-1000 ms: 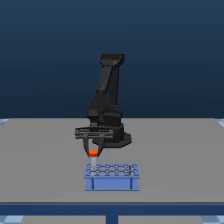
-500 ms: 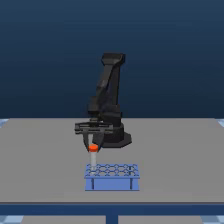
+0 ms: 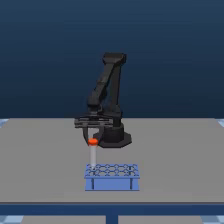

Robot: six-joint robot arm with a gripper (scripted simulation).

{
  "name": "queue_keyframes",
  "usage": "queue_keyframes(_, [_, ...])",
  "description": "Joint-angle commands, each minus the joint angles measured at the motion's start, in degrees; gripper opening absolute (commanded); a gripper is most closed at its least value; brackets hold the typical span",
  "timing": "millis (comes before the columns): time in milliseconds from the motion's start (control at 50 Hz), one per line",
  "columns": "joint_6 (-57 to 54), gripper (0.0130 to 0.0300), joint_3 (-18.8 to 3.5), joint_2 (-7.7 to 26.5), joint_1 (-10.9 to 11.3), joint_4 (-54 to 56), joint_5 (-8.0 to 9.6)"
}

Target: Pick up the centrifuge tube on the rack

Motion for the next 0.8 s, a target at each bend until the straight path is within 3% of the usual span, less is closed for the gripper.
queue_keyframes(20, [6.75,0.0130,-0.76,-0.72,0.00,-5.21,0.05])
queue_keyframes(460, [25.03,0.0130,-3.78,-3.19,0.00,-22.70,-1.34])
queue_keyframes(800, [32.34,0.0130,-5.35,-4.19,0.00,-29.64,-2.49])
